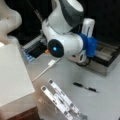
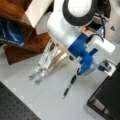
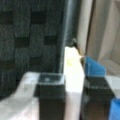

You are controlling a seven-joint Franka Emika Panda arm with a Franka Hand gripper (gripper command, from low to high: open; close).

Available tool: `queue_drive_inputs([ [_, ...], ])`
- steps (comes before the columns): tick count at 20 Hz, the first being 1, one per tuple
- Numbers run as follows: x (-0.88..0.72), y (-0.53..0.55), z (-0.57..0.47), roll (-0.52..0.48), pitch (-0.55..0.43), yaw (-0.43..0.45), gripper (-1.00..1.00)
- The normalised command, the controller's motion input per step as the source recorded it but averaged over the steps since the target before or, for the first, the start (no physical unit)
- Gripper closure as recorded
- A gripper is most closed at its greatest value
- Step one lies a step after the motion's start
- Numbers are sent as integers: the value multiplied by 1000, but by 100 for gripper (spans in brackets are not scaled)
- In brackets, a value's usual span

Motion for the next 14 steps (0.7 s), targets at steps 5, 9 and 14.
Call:
queue_drive_inputs([
  [5, -40, 454, 315, 22, 76, -24, 100],
  [9, -77, 423, 274, 11, 71, -55, 100],
  [14, -142, 319, 207, 17, 83, -79, 100],
])
